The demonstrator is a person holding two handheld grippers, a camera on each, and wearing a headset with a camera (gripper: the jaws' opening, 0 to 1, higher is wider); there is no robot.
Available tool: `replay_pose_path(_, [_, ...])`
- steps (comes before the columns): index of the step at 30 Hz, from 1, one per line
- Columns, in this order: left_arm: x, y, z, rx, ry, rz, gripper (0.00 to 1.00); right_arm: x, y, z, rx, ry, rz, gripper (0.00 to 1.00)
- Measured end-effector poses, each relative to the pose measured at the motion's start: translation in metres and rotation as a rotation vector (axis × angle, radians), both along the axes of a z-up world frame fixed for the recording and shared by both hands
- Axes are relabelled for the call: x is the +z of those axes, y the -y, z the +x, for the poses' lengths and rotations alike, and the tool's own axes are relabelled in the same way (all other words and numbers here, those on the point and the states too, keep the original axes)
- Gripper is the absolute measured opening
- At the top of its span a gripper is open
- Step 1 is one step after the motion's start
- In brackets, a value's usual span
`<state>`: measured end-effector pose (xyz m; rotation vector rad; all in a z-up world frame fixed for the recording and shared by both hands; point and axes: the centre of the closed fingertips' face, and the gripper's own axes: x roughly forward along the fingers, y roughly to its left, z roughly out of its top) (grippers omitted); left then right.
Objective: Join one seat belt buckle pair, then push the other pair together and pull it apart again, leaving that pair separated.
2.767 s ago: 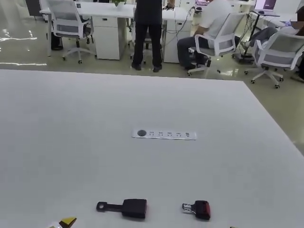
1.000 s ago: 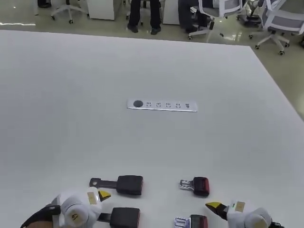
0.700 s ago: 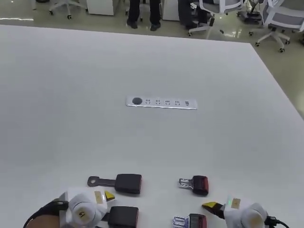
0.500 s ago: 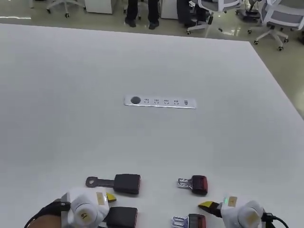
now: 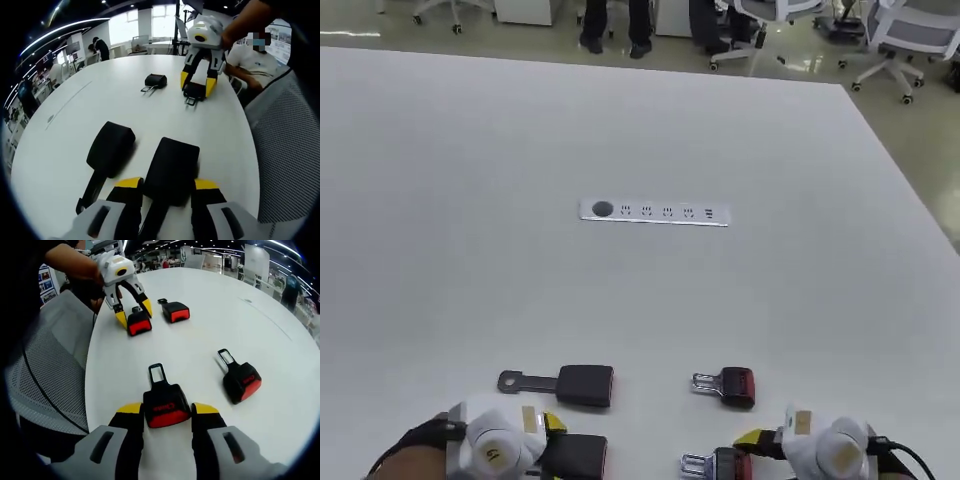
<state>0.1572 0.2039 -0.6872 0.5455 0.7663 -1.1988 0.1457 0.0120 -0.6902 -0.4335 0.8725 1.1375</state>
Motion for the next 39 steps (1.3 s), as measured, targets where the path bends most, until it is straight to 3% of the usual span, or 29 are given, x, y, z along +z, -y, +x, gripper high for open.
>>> replay_pose_path(6, [-0.003,0.002,0.0,-0.027,0.002,0.006,0.38,0.0,-0.001,0.0,0.04,-0.005,-0.041,0.35])
replay_pose_path(11, [-0.006,0.001,-0.001,-0.052,0.007,-0.013,0.36,-0.001,0.0,-0.001,0.091,-0.01,-0.059,0.34])
replay_pose_path(17, [-0.004,0.003,-0.002,-0.073,0.009,-0.017,0.36,0.0,0.002,-0.003,0.106,0.003,-0.02,0.34])
replay_pose_path(28, [-0.002,0.005,-0.001,-0.098,0.007,-0.014,0.35,0.003,0.0,-0.003,0.118,0.009,-0.007,0.34])
replay_pose_path(39, [-0.001,0.005,-0.002,-0.1,-0.003,-0.004,0.35,0.002,-0.014,0.002,0.098,0.018,0.02,0.34])
